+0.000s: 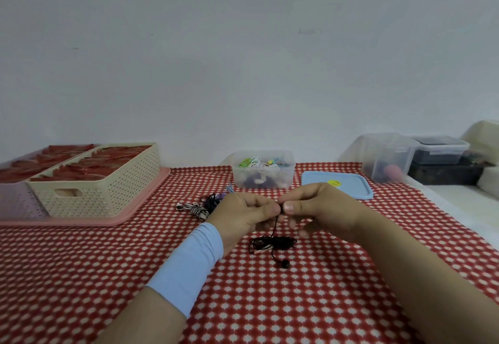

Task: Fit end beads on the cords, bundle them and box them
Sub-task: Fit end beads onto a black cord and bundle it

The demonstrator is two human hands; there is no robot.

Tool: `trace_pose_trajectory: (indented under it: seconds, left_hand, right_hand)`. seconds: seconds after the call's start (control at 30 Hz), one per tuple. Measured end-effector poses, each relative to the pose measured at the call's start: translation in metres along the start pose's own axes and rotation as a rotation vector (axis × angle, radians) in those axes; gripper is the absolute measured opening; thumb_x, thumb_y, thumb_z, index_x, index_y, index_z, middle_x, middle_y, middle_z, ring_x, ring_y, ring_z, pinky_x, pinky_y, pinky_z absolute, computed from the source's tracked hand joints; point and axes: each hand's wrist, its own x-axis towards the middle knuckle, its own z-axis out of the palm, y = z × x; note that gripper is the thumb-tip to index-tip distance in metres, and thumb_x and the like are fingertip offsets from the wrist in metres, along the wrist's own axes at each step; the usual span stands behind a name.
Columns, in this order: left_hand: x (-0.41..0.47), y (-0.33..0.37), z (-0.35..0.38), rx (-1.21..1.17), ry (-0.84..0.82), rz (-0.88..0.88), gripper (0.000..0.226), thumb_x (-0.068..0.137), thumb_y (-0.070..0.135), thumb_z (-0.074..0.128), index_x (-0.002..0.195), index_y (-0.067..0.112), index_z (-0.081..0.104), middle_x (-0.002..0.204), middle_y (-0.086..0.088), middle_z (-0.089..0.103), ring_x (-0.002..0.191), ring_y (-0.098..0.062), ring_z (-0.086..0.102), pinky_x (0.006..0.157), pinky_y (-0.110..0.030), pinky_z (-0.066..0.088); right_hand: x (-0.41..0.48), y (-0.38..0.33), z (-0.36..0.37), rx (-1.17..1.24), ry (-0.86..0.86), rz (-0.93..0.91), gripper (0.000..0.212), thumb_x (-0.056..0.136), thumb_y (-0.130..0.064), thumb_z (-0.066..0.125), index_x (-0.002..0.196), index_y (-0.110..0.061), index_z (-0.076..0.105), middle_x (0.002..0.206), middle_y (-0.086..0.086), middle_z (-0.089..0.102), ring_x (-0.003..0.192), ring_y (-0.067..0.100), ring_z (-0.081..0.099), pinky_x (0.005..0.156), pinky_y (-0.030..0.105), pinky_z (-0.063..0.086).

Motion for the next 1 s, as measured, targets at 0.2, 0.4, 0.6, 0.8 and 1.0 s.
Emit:
trace_pose_trajectory:
  seconds: [0.2,0.4,0.6,0.8,1.0]
  left_hand:
    - [0.001,0.001,0.0,0.116,0.053,0.025,0.009,0.076,0.014,0.079,0.084,0.011,0.078,0.085,-0.012,0.076,0.08,-0.023,0.069,0.077,-0.033,0.056]
    - [0.003,0.003,0.002,0.002,0.149,0.015,0.007,0.084,0.005,0.073,0.089,0.008,0.075,0.078,-0.008,0.074,0.069,-0.016,0.066,0.067,-0.028,0.053]
    - [0.0,0.004,-0.001,0.016,0.142,0.012,0.016,0.081,0.0,0.074,0.095,0.008,0.073,0.079,-0.007,0.075,0.072,-0.016,0.069,0.067,-0.027,0.054]
    - [-0.002,0.004,0.001,0.076,0.163,0.053,0.013,0.086,0.003,0.071,0.093,0.013,0.075,0.076,-0.007,0.075,0.071,-0.015,0.07,0.069,-0.026,0.058]
    - [-0.004,0.006,0.003,0.128,0.2,0.096,0.014,0.084,0.002,0.073,0.09,0.015,0.074,0.072,-0.005,0.075,0.067,-0.012,0.07,0.067,-0.023,0.059]
  right_hand:
    - [-0.001,-0.001,-0.004,-0.035,0.023,-0.001,0.018,0.077,-0.019,0.078,0.094,-0.017,0.082,0.08,0.007,0.074,0.068,0.014,0.068,0.056,0.028,0.056]
    - [0.004,0.001,0.005,-0.012,0.15,-0.109,0.016,0.092,-0.008,0.071,0.104,-0.012,0.08,0.088,0.011,0.077,0.066,0.015,0.068,0.059,0.028,0.057]
    - [0.002,0.0,0.005,-0.098,0.179,-0.135,0.018,0.086,-0.005,0.076,0.101,-0.013,0.081,0.081,0.016,0.074,0.066,0.013,0.066,0.058,0.025,0.057]
    - [0.003,0.001,0.005,-0.172,0.221,-0.198,0.014,0.086,-0.004,0.077,0.095,-0.014,0.081,0.072,0.006,0.073,0.061,0.012,0.065,0.055,0.024,0.055]
    - [0.004,0.001,0.005,-0.18,0.225,-0.221,0.011,0.086,-0.006,0.078,0.092,-0.014,0.081,0.071,0.006,0.073,0.063,0.016,0.063,0.053,0.024,0.054]
